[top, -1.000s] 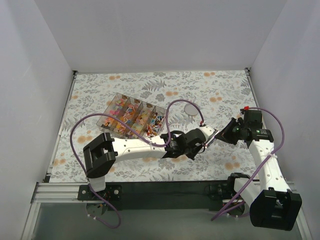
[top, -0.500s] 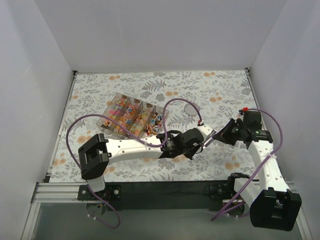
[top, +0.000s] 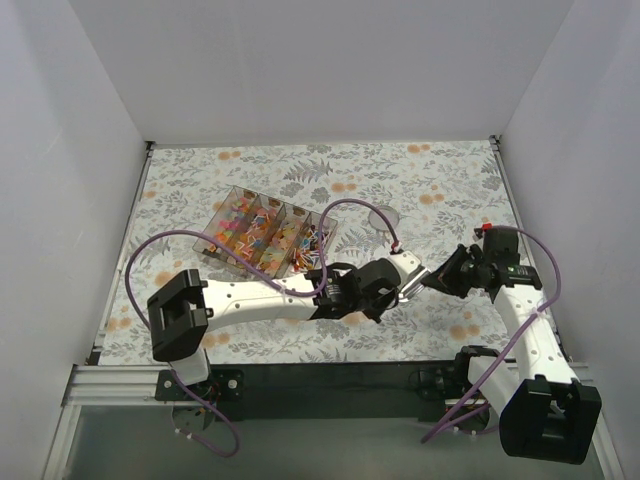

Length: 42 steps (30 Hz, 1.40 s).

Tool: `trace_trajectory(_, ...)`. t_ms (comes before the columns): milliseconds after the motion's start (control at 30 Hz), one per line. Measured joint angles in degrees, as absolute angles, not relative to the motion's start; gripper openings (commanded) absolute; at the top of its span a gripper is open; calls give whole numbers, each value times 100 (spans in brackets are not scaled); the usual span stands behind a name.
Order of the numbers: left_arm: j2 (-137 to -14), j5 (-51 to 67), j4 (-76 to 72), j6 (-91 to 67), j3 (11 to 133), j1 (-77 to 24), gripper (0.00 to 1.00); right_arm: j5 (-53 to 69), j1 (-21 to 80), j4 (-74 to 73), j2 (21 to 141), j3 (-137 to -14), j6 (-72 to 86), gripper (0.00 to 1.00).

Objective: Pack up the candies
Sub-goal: Pick up the spatula from the center of the board.

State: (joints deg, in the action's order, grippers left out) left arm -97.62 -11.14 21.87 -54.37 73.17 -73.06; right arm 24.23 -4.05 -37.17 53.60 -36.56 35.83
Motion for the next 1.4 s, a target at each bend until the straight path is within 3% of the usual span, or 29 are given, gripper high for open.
trace_trajectory(100, -9712, -1052, 2080, -5441, 7199, -7303, 0, 2418, -401, -3721, 5360, -3627, 3564, 9)
trace_trajectory(167, -9668, -1002, 2034, -5441, 7135, -7303, 0, 2423, -397, -3754, 5363, -3603, 3551, 16)
trace_trajectory(367, -9441, -781, 1835, -5408, 6989, -7282, 0, 2362, -377, -3806, 5448, -3590, 3140, 27)
trace_trajectory(700, -9288, -556, 1865, -5317, 6893, -7284, 0, 2224, -390, -3754, 5669, -3601, 2626, 28)
trace_trajectory(833, -9225, -674, 1837, -5312, 6853, -7284, 0, 2231, -390, -3758, 5642, -3798, 2506, 34)
trace_trajectory(900, -9133, -746, 1831, -5312, 6805, -7284, 0, 2250, -390, -3758, 5592, -3997, 2451, 38)
trace_trajectory(1133, -8705, -980, 1809, -5264, 6720, -7135, 0, 2464, -401, -3734, 5168, -4619, 2228, 68)
trace_trajectory(1267, -8302, -1004, 2062, -5133, 6718, -6674, 0, 2609, -353, -3739, 4952, -4838, 2132, 76)
trace_trajectory(1400, -7826, -1007, 2613, -4974, 6794, -5966, 0, 2633, -263, -3741, 4836, -5057, 2014, 78)
